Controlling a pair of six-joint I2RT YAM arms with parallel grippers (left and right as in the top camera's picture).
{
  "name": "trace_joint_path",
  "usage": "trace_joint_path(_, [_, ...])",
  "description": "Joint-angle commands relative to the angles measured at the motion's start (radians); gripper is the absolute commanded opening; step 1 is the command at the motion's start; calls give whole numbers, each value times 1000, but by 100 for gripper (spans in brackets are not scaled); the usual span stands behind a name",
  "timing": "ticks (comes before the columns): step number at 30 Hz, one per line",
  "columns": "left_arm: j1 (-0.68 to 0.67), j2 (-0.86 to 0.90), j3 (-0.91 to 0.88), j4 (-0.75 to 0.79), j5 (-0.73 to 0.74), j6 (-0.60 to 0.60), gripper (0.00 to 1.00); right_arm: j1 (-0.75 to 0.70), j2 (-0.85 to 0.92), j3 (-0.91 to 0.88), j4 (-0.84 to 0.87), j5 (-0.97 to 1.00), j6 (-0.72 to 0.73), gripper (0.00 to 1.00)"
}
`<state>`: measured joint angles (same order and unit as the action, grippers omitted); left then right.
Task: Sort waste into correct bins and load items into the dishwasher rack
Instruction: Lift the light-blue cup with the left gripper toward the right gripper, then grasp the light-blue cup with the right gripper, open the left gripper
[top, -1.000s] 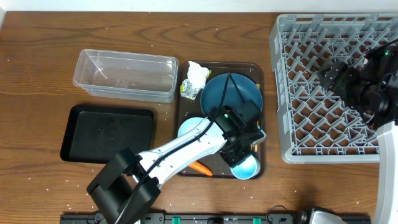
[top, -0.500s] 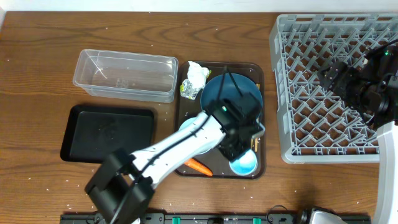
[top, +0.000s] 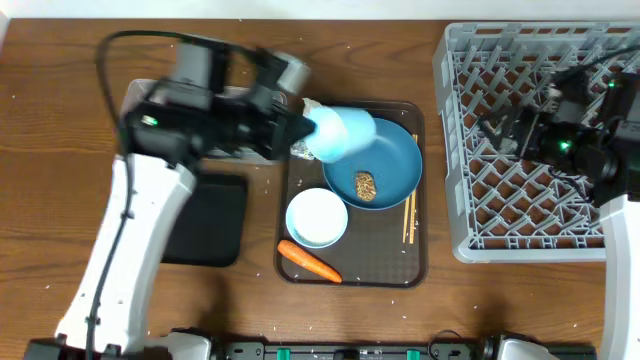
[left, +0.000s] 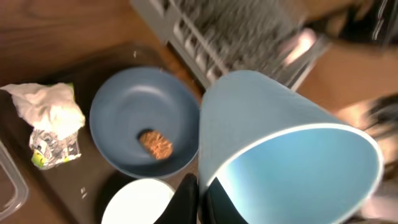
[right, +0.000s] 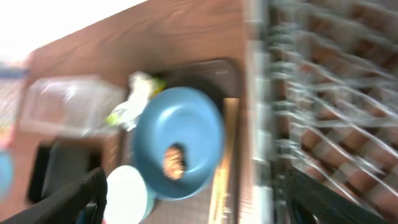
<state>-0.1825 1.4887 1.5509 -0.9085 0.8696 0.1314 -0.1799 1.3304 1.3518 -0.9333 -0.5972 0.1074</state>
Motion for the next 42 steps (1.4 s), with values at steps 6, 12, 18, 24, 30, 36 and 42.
trace_joint_path(6, [131, 128, -2, 29, 626, 34, 6, 254, 8, 2, 87, -275, -232, 83])
trace_joint_path(12, [124, 177, -2, 47, 703, 28, 6, 404, 29, 2, 145, -281, -381, 84])
trace_joint_path(18, [124, 177, -2, 47, 703, 21, 6, 436, 29, 2, 202, -323, -462, 87])
trace_joint_path(24, [124, 177, -2, 47, 703, 5, 6, 436, 29, 2, 306, -361, -464, 87])
trace_joint_path(30, [117, 177, -2, 47, 703, -24, 6, 435, 29, 2, 392, -365, -464, 92])
trace_joint_path(36, [88, 176, -2, 47, 703, -40, 6, 436, 30, 2, 481, -425, -464, 93])
trace_joint_path(42, [61, 174, -2, 47, 703, -63, 6, 436, 32, 2, 504, -429, -465, 95])
